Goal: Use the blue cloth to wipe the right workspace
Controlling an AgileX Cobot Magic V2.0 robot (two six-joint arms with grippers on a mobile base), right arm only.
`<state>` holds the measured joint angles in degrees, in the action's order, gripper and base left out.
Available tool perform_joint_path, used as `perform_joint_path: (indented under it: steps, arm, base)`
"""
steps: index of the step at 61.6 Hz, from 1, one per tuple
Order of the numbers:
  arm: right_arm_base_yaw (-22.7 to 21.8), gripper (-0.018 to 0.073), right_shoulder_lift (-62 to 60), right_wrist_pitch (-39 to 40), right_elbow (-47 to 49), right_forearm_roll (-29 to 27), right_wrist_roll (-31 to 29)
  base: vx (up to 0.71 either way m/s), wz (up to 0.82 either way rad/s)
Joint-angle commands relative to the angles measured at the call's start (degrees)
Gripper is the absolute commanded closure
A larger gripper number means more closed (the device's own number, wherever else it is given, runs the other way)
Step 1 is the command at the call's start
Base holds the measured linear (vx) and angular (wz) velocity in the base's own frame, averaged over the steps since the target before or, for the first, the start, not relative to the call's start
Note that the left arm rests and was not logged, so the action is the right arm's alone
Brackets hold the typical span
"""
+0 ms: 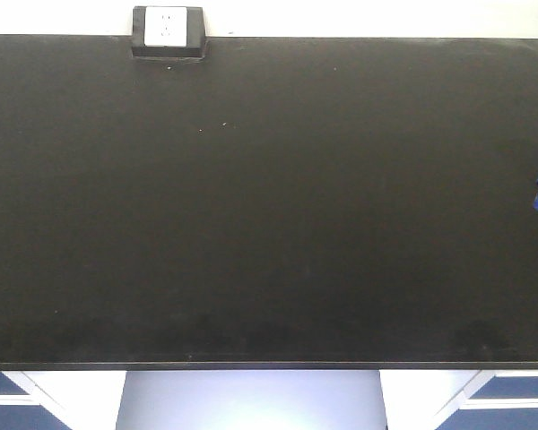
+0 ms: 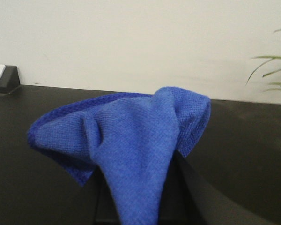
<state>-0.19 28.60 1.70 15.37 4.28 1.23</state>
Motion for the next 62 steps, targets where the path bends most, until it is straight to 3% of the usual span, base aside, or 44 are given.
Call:
perform_joint_path:
  steps: [1,10,20,29,39,51,57,62]
  arm:
    - [-0.2,0.0562,1.8,1.0,3.4,-2.2,2.8]
    - [-0.2,0.0562,11.3,-9.4,9.9,-2.8,3.6]
    - [-0.2,0.0562,27.0,-14.5,17.3,-1.0,3.2]
    - [-0.2,0.0562,42.0,-14.5,22.5,-1.0,2.5]
    - [-0.2,0.0562,56.6,-14.3,26.6,-1.0,-2.1]
    - [0.0,0.0562,65.0,-12.6,28.9,-2.4,-5.3]
    - [2.0,0.0562,65.6,-10.8,28.9,-5.0,-5.3]
    - [6.5,0.0562,65.6,-9.9,28.9,-6.3,-6.2]
  base:
    - [0.0,0.0]
    - [0.0,0.0]
    - [0.0,0.0]
    - [0.0,0.0]
    - [0.0,0.0]
    - [0.0,0.0]
    - [0.0,0.0]
    - [0.0,0.0]
